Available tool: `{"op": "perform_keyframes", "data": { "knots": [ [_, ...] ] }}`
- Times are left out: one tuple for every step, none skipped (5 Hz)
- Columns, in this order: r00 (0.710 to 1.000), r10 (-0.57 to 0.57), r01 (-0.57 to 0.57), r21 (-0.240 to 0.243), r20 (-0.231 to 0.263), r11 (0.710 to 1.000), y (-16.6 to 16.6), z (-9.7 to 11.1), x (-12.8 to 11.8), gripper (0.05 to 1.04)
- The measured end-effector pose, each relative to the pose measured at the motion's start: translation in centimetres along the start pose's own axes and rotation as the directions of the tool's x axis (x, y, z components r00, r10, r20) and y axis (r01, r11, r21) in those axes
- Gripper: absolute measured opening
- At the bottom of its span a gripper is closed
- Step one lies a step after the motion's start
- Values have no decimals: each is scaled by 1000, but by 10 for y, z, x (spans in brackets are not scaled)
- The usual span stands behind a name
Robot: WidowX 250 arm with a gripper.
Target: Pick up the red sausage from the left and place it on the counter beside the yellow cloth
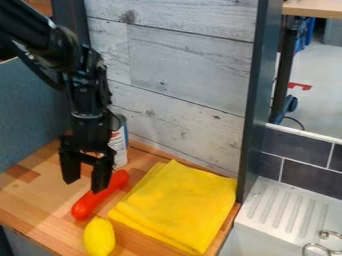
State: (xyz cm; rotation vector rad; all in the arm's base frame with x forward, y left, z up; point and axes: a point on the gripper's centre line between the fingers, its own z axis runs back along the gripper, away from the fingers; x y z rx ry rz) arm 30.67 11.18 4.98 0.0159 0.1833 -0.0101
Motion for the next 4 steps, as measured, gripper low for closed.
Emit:
{"op": "perform_keyframes", "data": {
  "knots": [
    [997,1,-2,21,73,1000,4,35,-18,1001],
    [990,-31,25,47,136,999,6,67,-48,1001],
    [992,-51,49,21,118,999,-4,68,-87,1001],
    [986,-79,80,-2,145,997,-19,75,-112,1001]
  ]
}}
